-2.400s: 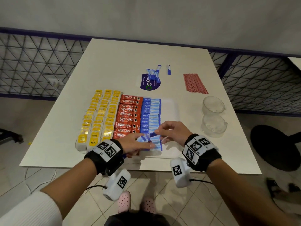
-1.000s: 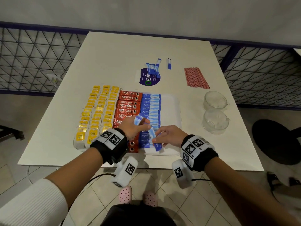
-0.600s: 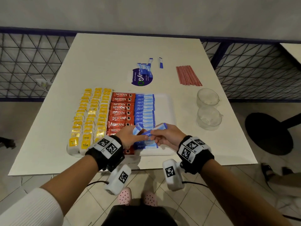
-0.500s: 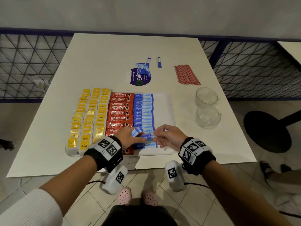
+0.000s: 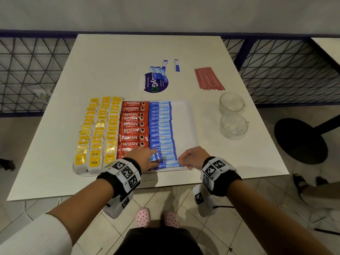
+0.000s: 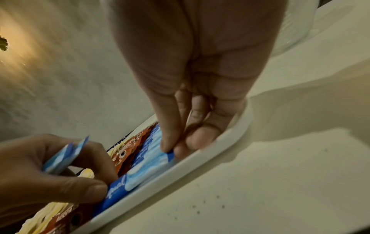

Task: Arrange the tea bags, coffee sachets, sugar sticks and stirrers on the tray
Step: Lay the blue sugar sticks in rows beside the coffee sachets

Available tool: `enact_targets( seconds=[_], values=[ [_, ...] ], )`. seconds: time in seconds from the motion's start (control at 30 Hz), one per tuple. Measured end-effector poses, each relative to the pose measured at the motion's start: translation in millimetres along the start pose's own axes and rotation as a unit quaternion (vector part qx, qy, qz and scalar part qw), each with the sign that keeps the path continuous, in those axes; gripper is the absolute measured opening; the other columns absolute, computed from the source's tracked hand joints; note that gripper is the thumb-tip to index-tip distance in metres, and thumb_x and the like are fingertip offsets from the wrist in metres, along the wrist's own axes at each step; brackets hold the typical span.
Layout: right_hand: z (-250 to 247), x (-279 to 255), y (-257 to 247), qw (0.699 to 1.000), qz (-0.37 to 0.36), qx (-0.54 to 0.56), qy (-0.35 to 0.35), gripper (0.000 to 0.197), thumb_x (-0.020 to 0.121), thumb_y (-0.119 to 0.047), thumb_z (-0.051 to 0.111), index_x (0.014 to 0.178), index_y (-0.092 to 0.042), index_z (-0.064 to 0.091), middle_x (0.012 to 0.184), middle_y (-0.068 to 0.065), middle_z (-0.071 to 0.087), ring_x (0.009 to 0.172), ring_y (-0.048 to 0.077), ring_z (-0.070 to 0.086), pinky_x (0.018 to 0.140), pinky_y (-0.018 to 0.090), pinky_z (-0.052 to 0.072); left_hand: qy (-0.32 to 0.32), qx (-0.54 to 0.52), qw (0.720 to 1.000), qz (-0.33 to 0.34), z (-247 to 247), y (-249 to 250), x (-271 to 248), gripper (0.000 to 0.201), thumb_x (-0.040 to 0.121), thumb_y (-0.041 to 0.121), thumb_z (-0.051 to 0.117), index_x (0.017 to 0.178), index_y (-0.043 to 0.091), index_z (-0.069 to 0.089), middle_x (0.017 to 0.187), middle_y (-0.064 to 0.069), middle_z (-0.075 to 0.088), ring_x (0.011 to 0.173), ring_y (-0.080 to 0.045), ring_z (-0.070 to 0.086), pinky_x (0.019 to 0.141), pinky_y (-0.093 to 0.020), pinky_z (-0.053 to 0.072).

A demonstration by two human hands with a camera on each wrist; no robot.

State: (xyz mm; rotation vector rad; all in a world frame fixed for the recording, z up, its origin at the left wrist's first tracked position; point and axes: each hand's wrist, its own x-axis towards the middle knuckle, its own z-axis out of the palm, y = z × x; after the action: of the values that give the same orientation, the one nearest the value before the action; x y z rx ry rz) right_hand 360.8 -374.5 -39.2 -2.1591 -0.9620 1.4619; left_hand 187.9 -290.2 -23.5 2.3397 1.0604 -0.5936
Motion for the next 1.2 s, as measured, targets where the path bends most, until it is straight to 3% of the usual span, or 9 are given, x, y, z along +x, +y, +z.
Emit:
enact_targets(
  seconds=[0.2,0.3,0.5,0.73,0.93,1.0,1.07,1.13,1.2],
  values=[
    [5.0,6.4,1.5,0.999,0.001,-0.036,0.013,0.019,0.081,-0.014,0.069,0.097,-0.003,0.070,0.070,0.001,0.062,0.054,0.007,0.050,0.054,0.013,0.043,0.004,0.036,0.999,0.025,1.6,-0.1,3.9,0.048,0.094,0.041,0.048,0.136,0.018,0.044,0.136,0.000,0.047,0.122,-0.018,0.046,0.101,-0.031,0.041],
    [6.6,9.5,1.8,0.999,0.001,-0.047,0.023,0.008,0.079,-0.016,0.072,0.084,-0.010,0.070,0.074,0.002,0.063,0.052,0.005,0.049,0.049,0.009,0.042,0.007,0.052,0.998,0.026,1.6,0.4,5.0,0.046,0.094,0.040,0.048,0.134,0.017,0.044,0.134,-0.001,0.048,0.121,-0.018,0.046,0.097,-0.030,0.040],
    [7.1,11.1,-1.1,0.996,-0.004,-0.085,0.020,0.021,0.079,-0.020,0.072,0.064,-0.021,0.057,0.069,-0.005,0.058,0.056,0.003,0.048,0.056,0.012,0.042,0.000,0.055,0.998,0.019,3.4,1.9,5.4,0.046,0.094,0.041,0.048,0.133,0.016,0.044,0.134,-0.003,0.048,0.121,-0.020,0.047,0.095,-0.031,0.042],
    [6.1,8.9,-0.4,0.998,-0.006,-0.062,0.019,0.021,0.078,-0.025,0.073,0.066,-0.020,0.056,0.069,-0.003,0.061,0.059,0.006,0.052,0.064,0.018,0.047,0.008,0.009,1.000,0.025,-1.3,3.0,3.8,0.045,0.092,0.040,0.052,0.129,0.015,0.048,0.133,-0.003,0.050,0.119,-0.019,0.048,0.097,-0.031,0.041],
    [-9.0,-6.7,-26.9,0.995,-0.079,0.067,-0.015,0.033,0.077,-0.027,0.074,0.103,-0.014,0.057,0.080,0.003,0.063,0.068,0.016,0.058,0.075,0.030,0.051,0.011,-0.093,0.995,0.027,-21.7,3.5,1.9,0.043,0.088,0.042,0.058,0.117,0.010,0.055,0.117,-0.007,0.061,0.099,-0.019,0.054,0.078,-0.022,0.037],
    [-7.9,-13.4,-47.2,0.989,-0.112,0.088,-0.034,0.035,0.079,-0.030,0.071,0.109,-0.018,0.056,0.084,0.002,0.062,0.073,0.017,0.061,0.076,0.029,0.052,0.010,-0.128,0.991,0.038,-28.8,4.5,0.9,0.041,0.088,0.038,0.059,0.116,0.008,0.057,0.092,0.003,0.059,0.079,-0.012,0.052,0.064,-0.016,0.034],
    [-3.6,-14.2,-64.4,0.988,-0.137,0.069,-0.033,0.034,0.081,-0.033,0.068,0.109,-0.018,0.056,0.082,-0.002,0.059,0.069,0.015,0.060,0.072,0.026,0.052,-0.001,-0.178,0.983,0.053,-36.1,5.4,-0.7,0.035,0.088,0.038,0.059,0.110,0.010,0.061,0.078,0.003,0.056,0.067,-0.008,0.048,0.057,-0.015,0.037],
    [-0.4,-11.4,-73.9,0.987,-0.160,0.027,-0.014,0.024,0.080,-0.028,0.071,0.098,-0.018,0.058,0.078,-0.005,0.055,0.058,0.007,0.058,0.064,0.021,0.051,-0.027,-0.215,0.974,0.068,-43.2,3.2,-1.1,0.030,0.088,0.038,0.058,0.106,0.014,0.063,0.090,-0.002,0.064,0.077,-0.012,0.057,0.072,-0.020,0.046],
    [-0.6,-8.3,-78.7,0.984,-0.176,0.025,-0.008,0.013,0.080,-0.016,0.071,0.083,-0.016,0.058,0.068,-0.002,0.058,0.046,0.003,0.056,0.056,0.018,0.049,-0.046,-0.266,0.961,0.064,-47.4,-1.4,-3.1,0.017,0.090,0.032,0.057,0.095,0.015,0.061,0.076,0.000,0.063,0.063,-0.008,0.057,0.060,-0.016,0.046]
  ],
)
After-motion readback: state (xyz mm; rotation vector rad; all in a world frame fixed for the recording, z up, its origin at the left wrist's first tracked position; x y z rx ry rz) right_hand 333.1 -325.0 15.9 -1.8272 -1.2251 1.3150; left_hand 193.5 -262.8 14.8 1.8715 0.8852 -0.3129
